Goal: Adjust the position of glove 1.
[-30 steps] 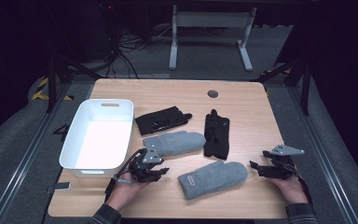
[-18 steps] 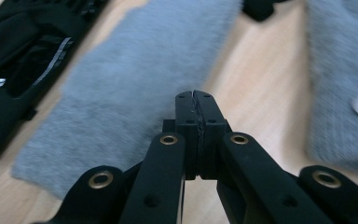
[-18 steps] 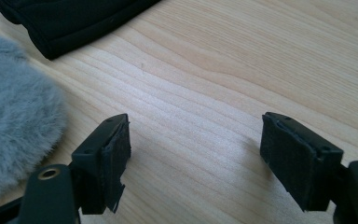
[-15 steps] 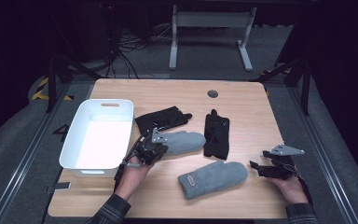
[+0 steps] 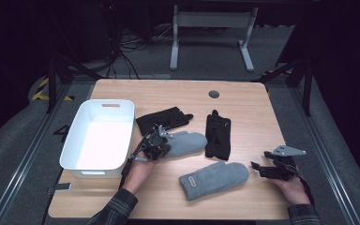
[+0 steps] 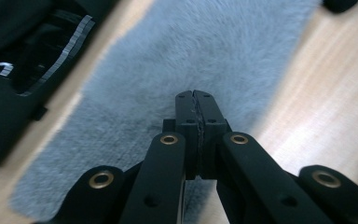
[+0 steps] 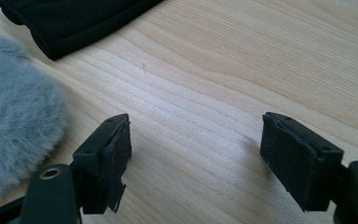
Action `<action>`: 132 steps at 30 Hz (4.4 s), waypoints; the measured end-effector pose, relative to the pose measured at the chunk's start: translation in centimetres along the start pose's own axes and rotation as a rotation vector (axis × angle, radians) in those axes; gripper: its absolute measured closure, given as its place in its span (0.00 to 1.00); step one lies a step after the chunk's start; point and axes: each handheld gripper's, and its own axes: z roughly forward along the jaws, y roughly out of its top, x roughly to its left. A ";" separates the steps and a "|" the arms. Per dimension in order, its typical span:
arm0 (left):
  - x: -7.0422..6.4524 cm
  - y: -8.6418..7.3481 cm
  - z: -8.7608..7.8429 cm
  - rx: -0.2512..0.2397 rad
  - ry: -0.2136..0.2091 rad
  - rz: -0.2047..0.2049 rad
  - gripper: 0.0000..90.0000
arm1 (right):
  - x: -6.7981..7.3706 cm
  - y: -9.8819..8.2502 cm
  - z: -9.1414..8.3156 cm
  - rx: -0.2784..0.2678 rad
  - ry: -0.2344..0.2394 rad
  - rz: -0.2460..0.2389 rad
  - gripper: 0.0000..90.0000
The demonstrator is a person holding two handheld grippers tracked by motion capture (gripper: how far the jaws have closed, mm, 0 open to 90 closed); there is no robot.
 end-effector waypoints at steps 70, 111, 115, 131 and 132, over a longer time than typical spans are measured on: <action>-2.2 1.0 0.7 -0.033 -0.134 0.057 0.27 | 0.1 0.0 -0.1 -0.003 0.006 -0.006 0.29; -2.5 2.1 -3.3 -0.123 -0.245 0.119 0.91 | 0.1 0.0 0.0 -0.001 0.008 -0.008 0.29; -3.3 2.7 -3.6 -0.121 -0.256 0.135 0.91 | 0.1 0.0 0.0 -0.001 0.007 -0.007 0.29; -7.8 5.5 -3.6 -0.105 -0.330 0.236 0.91 | 0.1 0.0 -0.1 -0.001 0.008 -0.007 0.29; -8.0 5.6 -3.4 -0.104 -0.332 0.237 0.91 | 0.1 0.0 -0.1 -0.001 0.007 -0.007 0.29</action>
